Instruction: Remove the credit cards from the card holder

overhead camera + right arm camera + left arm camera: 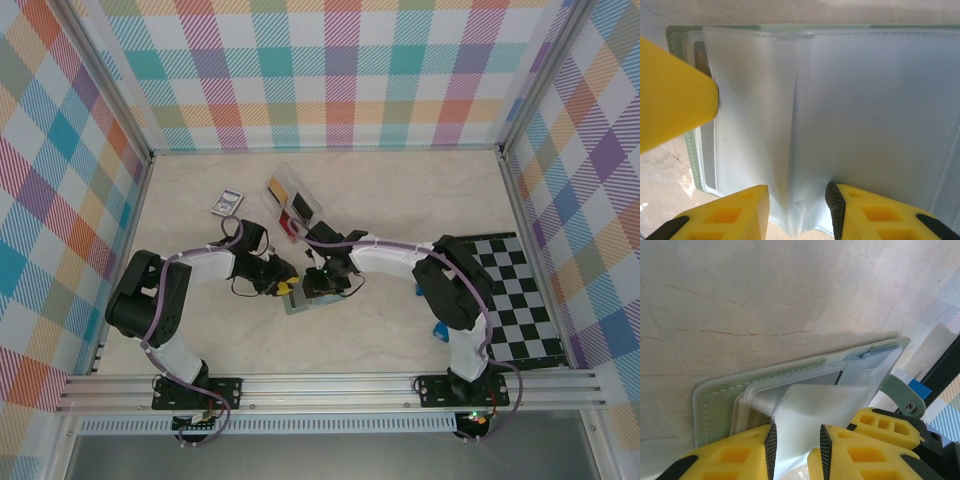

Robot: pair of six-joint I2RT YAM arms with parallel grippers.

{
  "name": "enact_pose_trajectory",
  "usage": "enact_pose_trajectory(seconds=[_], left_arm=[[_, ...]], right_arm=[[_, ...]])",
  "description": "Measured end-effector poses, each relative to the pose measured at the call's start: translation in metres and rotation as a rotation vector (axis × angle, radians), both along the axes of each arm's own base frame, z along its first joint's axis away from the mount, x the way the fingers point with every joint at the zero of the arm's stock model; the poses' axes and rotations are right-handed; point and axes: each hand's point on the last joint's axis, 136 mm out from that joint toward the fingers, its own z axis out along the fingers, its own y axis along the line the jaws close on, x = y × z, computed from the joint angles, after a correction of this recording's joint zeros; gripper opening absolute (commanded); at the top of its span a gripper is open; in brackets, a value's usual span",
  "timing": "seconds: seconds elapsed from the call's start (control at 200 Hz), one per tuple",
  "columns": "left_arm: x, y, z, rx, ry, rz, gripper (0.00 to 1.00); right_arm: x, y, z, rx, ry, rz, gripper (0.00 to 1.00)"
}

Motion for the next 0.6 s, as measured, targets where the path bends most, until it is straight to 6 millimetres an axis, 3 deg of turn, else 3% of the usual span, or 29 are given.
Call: enact_pose_trajectory(seconds=[0.23,0.45,0.6], left_arm=[[-0.001,0.001,-0.004,0.011,0.004,-0.009,0.19],[-0.003,0.003,-0.005,0.024,0.01,-0.01,0.14],[-0.003,0.004,-0.006,0.03,0.013,-0.009,0.12]], right_arm=[[-0.005,-0.002,0.013,-0.05,-0.096,0.051,0.38],[-0.025,0.023,0.021,-0.092,-0.176,0.162,0.36],[-0.022,0.032,0.012,-0.118,-0.198,0.18,0.37]])
